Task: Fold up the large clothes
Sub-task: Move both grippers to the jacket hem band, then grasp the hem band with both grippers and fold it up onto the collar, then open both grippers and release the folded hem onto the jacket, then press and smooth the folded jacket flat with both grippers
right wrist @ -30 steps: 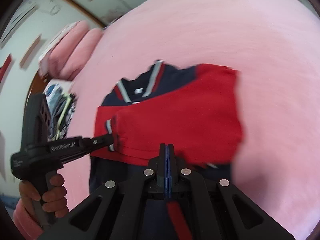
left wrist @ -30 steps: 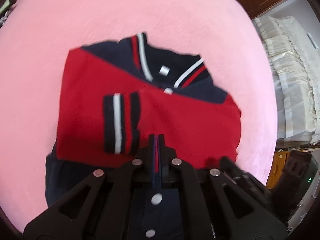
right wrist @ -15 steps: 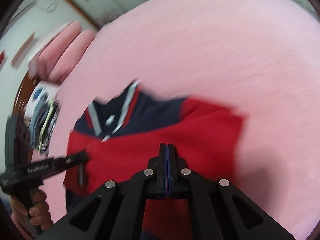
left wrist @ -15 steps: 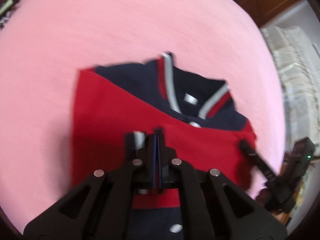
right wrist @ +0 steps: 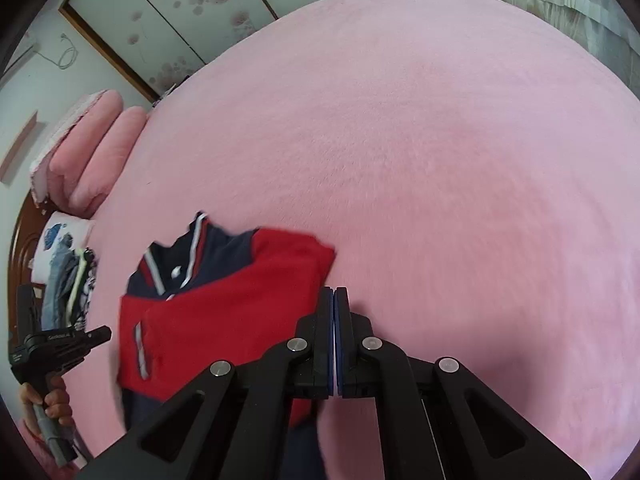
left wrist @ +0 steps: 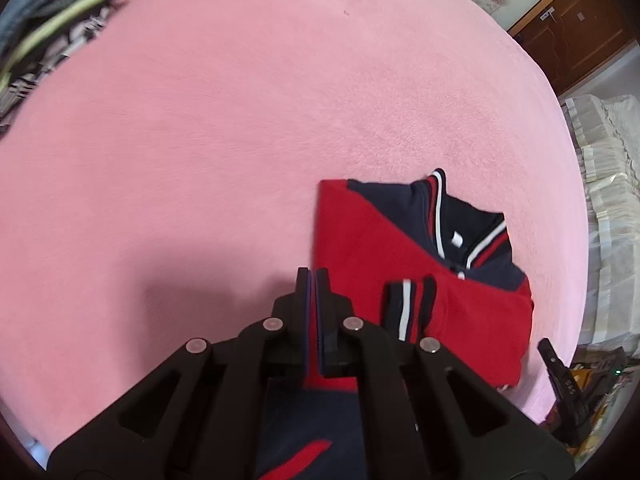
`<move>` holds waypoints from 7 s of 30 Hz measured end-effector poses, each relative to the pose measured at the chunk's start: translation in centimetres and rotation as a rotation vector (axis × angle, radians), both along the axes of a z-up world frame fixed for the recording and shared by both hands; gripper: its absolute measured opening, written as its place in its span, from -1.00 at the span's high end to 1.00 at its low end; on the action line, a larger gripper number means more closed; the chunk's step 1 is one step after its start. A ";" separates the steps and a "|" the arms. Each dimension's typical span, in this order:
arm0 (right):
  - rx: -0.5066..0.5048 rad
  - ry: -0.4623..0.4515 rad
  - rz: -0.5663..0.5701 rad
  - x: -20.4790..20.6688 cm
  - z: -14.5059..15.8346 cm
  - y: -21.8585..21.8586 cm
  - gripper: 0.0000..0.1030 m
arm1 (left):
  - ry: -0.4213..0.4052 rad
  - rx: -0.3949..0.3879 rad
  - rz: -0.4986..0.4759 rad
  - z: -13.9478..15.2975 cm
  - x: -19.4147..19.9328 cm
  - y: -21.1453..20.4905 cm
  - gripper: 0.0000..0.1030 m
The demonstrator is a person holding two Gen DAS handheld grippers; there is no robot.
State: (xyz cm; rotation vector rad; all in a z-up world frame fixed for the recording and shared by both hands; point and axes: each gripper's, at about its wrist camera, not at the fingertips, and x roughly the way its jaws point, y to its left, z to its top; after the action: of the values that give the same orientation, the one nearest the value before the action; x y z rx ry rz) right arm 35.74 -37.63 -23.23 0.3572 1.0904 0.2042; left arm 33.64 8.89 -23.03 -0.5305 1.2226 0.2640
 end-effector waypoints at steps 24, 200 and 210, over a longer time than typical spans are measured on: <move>0.048 0.259 -0.003 -18.6 2.8 0.7 -0.16 | 0.272 0.016 -0.264 4.6 -18.9 -4.1 0.82; -0.175 -0.029 0.006 4.7 -0.1 3.2 0.99 | -0.114 0.131 -0.156 -4.0 4.3 -6.8 0.98; 0.141 0.114 0.236 -1.9 -0.8 11.9 0.99 | -0.069 -0.052 -0.328 -4.2 0.1 -13.9 0.98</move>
State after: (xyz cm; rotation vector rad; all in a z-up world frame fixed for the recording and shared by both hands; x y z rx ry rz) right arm 33.79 -25.75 -24.01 0.3688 1.2336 0.4768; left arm 33.72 -5.03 -27.22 -0.3730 1.2306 -0.0632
